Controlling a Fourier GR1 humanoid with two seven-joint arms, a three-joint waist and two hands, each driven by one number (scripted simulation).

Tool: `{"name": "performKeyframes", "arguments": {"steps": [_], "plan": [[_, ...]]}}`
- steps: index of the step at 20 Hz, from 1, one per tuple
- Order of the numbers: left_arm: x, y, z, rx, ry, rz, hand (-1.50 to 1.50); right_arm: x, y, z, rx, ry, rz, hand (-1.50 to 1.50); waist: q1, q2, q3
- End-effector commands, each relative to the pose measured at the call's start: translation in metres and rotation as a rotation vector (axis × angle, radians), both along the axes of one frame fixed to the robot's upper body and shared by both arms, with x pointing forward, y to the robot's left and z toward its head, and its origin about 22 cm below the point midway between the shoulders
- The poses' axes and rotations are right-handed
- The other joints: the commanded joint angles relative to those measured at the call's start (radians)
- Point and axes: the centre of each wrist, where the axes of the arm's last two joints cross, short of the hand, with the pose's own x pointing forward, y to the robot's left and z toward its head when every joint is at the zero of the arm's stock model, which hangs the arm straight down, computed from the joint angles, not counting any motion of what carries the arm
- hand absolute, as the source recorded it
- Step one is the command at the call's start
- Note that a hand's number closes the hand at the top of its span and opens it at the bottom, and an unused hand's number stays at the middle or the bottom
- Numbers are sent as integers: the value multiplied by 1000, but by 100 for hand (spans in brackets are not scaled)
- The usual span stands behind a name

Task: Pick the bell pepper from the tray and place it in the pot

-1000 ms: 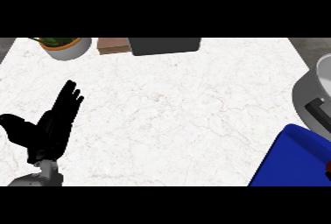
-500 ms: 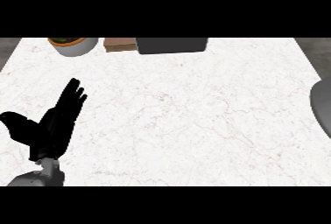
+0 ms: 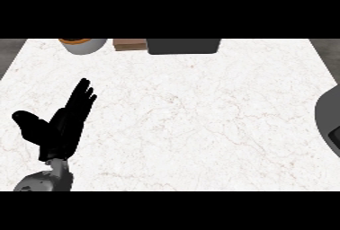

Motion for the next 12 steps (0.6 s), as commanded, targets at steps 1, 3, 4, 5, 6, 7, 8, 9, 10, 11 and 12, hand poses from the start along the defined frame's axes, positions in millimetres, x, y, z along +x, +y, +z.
{"name": "performKeyframes", "arguments": {"steps": [1, 3, 4, 5, 6, 7, 8, 9, 10, 11, 12], "plan": [[-1, -10, 3, 3, -5, -23, 0, 2, 15, 40, 37, -34, 42, 150, 19, 3, 0], [-4, -14, -1, -6, -6, -35, 0, 2, 23, 27, 53, -32, 12, 150, 20, 4, 1], [-8, -17, 0, 4, -3, -34, 0, 11, 24, 50, 43, -14, 21, 150, 24, 4, 1], [9, -11, 2, -4, 4, -28, 0, 25, 24, 42, 54, 5, 3, 150, 26, 6, 1], [-11, -18, -4, 4, -7, -48, 0, 35, 28, 49, 74, -2, -3, 150, 36, 6, 1], [2, -5, -4, -2, 5, -43, 0, 42, 27, 41, 97, 9, -11, 150, 33, 7, 1], [8, -24, 7, -5, -5, -46, 0, 51, 31, 37, 108, -7, -14, 150, 33, 7, 2], [8, -9, 8, -2, -8, -48, 0, 59, 31, 38, 113, 18, -32, 150, 36, 7, 1], [12, -16, -8, -5, -12, -22, 0, 64, 45, 42, 110, 16, -44, 150, 33, 8, 1], [-4, -11, -2, 10, -10, -51, 0, 77, 26, 38, 100, 30, -49, 150, 44, 8, 2], [1, -2, 8, -5, -17, -50, 0, 81, 25, 40, 101, 47, -57, 150, 41, 8, 2]]}}
